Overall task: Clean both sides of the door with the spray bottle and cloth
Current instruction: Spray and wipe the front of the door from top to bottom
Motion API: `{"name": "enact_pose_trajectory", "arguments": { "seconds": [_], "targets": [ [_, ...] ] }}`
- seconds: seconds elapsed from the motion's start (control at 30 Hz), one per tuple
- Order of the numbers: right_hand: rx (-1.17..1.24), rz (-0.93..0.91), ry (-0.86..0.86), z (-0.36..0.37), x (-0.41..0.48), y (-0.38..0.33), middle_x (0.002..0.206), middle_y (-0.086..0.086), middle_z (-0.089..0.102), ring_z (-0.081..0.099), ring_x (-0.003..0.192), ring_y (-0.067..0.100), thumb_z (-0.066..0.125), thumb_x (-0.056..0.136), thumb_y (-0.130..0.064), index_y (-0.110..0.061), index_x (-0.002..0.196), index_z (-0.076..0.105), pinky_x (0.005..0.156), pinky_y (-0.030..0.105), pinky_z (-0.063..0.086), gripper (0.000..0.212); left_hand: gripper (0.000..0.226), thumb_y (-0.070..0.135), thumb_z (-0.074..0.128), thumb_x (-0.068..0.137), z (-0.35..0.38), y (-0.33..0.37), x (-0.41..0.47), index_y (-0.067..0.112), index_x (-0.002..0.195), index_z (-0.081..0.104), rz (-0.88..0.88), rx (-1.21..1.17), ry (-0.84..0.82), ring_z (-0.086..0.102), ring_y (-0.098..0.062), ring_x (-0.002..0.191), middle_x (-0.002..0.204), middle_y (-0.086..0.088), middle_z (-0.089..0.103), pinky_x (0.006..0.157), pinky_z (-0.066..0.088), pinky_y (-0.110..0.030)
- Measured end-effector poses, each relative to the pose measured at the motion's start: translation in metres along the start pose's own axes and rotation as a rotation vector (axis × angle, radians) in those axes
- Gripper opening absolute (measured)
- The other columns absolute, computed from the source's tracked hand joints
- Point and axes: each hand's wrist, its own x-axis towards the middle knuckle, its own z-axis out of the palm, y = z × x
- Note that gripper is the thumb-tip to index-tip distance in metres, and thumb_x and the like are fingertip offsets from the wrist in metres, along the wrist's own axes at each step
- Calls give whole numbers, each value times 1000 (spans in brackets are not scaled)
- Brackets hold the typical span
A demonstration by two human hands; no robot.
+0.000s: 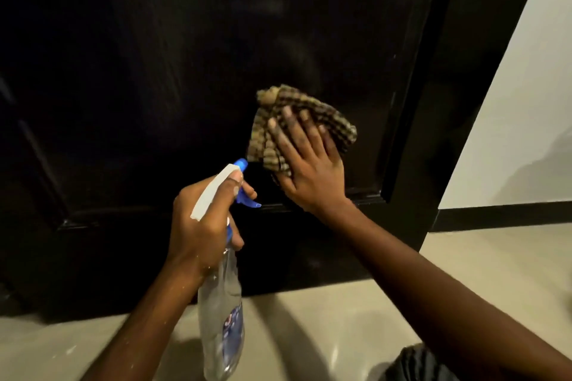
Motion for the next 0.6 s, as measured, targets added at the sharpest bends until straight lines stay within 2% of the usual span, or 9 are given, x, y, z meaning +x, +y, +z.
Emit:
{"name": "enact_pose_trajectory", "arguments": {
  "seconds": [0.07,0.13,0.23,0.3,0.33,0.37,0.43,0.53,0.6],
  "targets": [
    [-44,-207,-42,-10,7,23,165,-1,19,17,154,17,32,104,-49,-27,158,29,122,39,18,58,42,40,46,95,-3,11,5,7,79,68,17,7,7,52,-34,32,71,-14,72,42,44,-38],
    [-70,-178,-18,-21,22,44,165,-2,20,16,154,17,27,106,-48,-28,158,27,123,38,15,56,41,37,46,95,-6,21,9,7,79,68,30,17,17,52,-32,31,76,-10,74,40,43,-34],
    [-25,242,128,-36,69,55,166,6,24,15,154,24,37,103,-41,-22,159,27,125,39,6,59,41,36,45,94,-12,35,17,6,79,69,46,25,18,52,-29,31,79,-9,74,40,44,-29],
    [54,524,200,-48,111,42,167,10,19,11,155,27,39,101,-42,-18,160,23,125,42,5,65,42,37,45,94,-17,44,21,6,79,69,54,23,36,52,-27,31,77,-9,74,40,43,-27],
    [63,590,212,-51,126,32,168,11,16,10,155,28,39,101,-45,-17,160,21,125,44,6,68,42,37,45,93,-20,49,22,6,78,69,58,17,50,51,-26,30,75,-8,74,40,42,-26],
    [51,580,208,-52,133,22,168,11,14,10,155,28,39,101,-48,-17,160,20,125,44,7,70,43,37,45,93,-23,54,24,6,77,69,62,14,62,50,-25,30,72,-6,73,39,42,-25],
    [6,357,131,-46,126,9,168,5,9,10,156,26,44,99,-52,-21,160,22,125,43,7,72,43,37,46,92,-27,62,27,5,76,69,66,17,84,50,-26,29,66,-4,71,39,40,-23],
    [-88,-212,-35,-35,85,23,167,-1,13,11,155,20,52,96,-54,-27,159,29,125,39,8,72,42,36,46,90,-30,74,31,4,74,69,69,10,87,49,-26,29,65,-9,71,39,40,-23],
    [-102,-389,-106,-35,64,48,167,-5,17,10,155,16,44,100,-56,-31,158,29,125,36,9,65,43,38,46,90,-30,82,34,5,73,69,83,10,86,49,-27,29,66,-12,71,39,41,-25]
  ]
}}
